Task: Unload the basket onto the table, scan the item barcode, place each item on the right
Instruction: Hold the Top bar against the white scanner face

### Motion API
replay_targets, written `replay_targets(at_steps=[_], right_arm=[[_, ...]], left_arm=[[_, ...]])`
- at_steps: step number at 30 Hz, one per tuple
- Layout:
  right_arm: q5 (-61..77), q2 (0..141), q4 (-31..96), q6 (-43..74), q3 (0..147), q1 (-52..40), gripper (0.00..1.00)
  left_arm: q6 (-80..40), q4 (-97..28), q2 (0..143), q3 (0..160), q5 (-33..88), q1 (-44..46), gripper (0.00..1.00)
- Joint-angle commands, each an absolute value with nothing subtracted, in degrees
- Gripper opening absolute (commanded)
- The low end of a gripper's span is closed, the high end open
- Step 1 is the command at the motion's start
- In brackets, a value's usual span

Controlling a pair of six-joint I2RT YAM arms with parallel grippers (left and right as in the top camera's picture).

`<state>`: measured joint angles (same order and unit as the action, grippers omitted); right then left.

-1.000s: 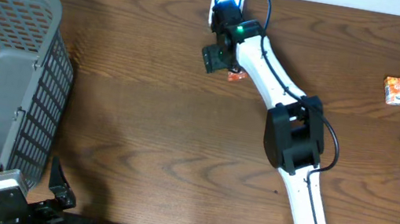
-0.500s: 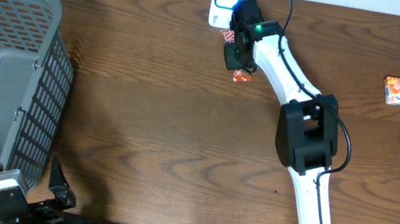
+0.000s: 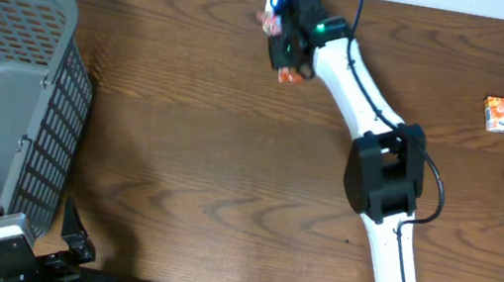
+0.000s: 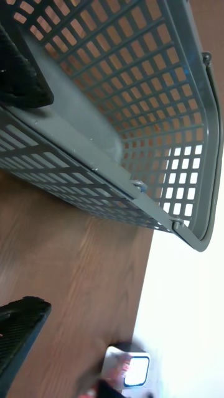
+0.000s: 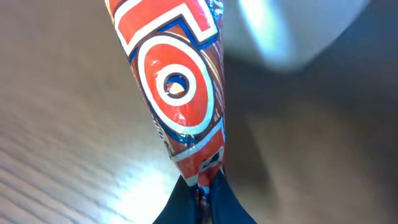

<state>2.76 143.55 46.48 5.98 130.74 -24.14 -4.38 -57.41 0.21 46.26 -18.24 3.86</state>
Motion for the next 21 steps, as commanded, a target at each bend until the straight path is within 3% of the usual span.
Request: replay_targets(at_steps=[1,14,18,21], right_arm=[[1.93,139.83,43.16,5.1,132.97,-22.02,0.01],[2.07,144.2,32.67,6.85,132.94,-21.52,0.01],[1.61,144.2,35.18,6.94,133.38,-21.39,0.01],[0.75,143.46,44.47,8.67,136.59,-20.23,0.01]], left_arm=[[-8.43,-62.96,0.19,42.11,-19.53,3.66,0.98],[-8.43,-62.96,0.19,42.11,-19.55,3.66,0.98],[-8.43,-62.96,0.19,42.11,-19.53,3.66,0.98],[-8.4,-62.96,0.21,42.11,-19.53,3.66,0.98]])
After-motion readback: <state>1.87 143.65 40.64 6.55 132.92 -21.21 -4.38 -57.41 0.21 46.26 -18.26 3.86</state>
